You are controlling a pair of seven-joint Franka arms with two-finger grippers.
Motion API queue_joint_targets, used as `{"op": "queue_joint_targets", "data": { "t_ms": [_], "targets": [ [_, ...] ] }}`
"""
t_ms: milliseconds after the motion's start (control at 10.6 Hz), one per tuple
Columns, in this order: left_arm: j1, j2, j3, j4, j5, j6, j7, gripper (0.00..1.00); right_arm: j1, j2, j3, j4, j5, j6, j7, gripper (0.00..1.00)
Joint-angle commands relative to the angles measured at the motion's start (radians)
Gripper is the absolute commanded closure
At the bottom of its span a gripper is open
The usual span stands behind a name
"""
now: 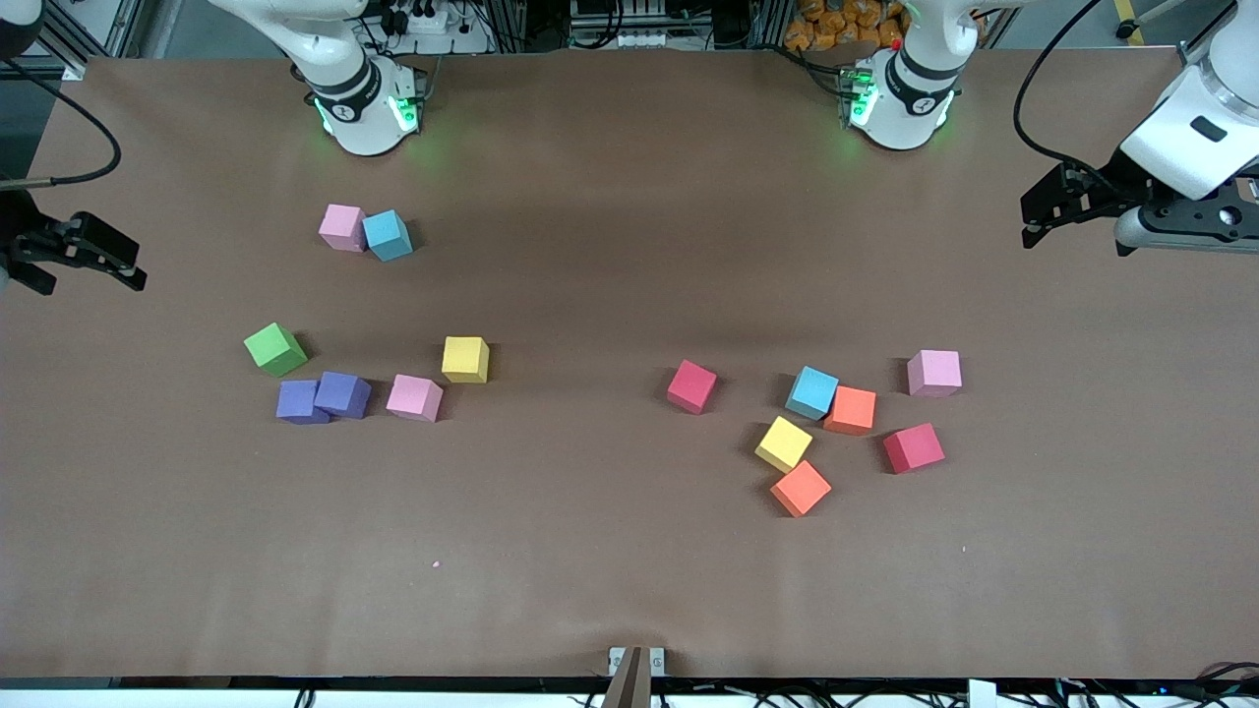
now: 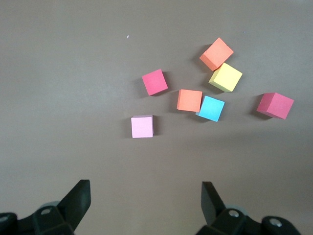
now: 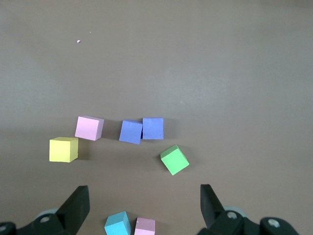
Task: Form number 2 with 11 blocks
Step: 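Reach the left gripper to the red cube while the right gripper reaches the yellow cube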
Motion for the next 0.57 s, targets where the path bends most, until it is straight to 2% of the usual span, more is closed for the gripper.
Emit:
{"op": "queue_joint_targets", "data": {
  "t_ms": [0,473],
  "targets": [
    [-0.015,0.009,0.024,0.020,0.019,-0.005,0.014,0.00,-0.040,0.017,0.013,0.027,0.001,-0.018,-0.001,0.00],
    [-0.018,0.060,0.026,0.014,0.010,0.001,0.018,0.00,-0.020,0.034,0.019,0.035,0.002,-0.004,0.007,0.00]
  ]
}}
